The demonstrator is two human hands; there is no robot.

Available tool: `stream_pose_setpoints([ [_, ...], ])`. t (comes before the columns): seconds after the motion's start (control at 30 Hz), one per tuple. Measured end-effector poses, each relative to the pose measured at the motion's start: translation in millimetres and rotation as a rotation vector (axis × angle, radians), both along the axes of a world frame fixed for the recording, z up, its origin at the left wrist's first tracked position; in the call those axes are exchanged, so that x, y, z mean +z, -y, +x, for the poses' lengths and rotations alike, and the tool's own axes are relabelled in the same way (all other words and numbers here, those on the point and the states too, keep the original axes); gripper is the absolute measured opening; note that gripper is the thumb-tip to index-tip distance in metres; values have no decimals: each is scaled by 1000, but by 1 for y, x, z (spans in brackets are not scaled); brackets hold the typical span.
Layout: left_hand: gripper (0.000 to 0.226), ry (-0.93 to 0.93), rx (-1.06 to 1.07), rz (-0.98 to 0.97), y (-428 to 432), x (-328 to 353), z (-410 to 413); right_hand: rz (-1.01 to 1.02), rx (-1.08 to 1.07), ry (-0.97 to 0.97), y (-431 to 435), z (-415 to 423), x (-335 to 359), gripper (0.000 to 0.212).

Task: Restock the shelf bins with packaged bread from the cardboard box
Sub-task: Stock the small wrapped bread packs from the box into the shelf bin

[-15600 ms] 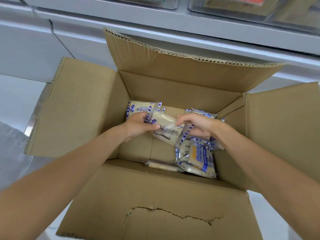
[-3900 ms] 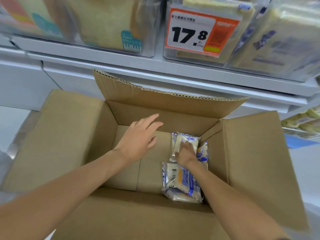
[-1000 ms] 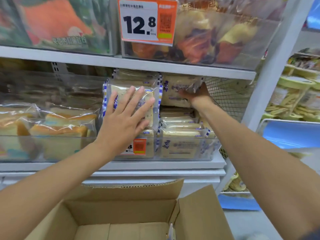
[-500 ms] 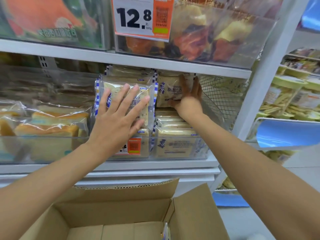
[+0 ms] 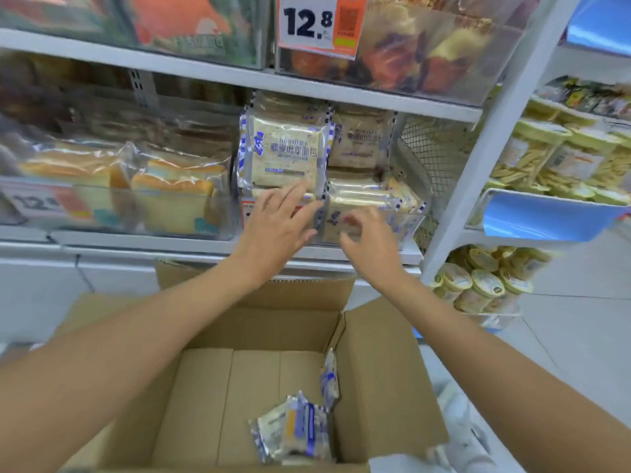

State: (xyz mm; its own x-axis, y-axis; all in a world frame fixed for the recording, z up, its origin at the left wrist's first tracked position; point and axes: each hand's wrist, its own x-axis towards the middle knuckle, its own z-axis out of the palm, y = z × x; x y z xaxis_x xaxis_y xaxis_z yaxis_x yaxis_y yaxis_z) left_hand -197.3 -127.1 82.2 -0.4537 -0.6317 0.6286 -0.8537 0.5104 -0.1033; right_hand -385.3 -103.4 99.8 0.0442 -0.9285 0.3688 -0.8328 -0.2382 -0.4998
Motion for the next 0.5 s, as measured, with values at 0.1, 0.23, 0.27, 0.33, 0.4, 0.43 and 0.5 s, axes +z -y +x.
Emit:
stream_pose_setpoints([
  [0.1, 42, -40, -34, 279, -37, -51, 12, 330, 51, -61, -37, -2, -62, 31],
  [0.23, 44, -43, 33, 616, -77, -122, 46, 730, 78, -96, -64, -6, -150, 36],
  [0.27, 45, -41, 56, 696, -84, -139, 54, 804, 93, -89, -66, -5, -171, 35],
  [0.33, 46, -26, 105, 847, -95, -173, 73, 956, 129, -116, -73, 3, -212, 23],
  [0.4, 46, -11, 143, 961, -104, -203, 90, 1089, 185, -136, -77, 18, -248, 10],
  [0.43, 46, -13, 157, 1015, -109, -215, 97, 1153, 182, -154, -80, 26, -265, 17],
  [0.5, 46, -28, 186, 1117, -118, -234, 109, 1278, 162, -269, -87, 44, -297, 53],
])
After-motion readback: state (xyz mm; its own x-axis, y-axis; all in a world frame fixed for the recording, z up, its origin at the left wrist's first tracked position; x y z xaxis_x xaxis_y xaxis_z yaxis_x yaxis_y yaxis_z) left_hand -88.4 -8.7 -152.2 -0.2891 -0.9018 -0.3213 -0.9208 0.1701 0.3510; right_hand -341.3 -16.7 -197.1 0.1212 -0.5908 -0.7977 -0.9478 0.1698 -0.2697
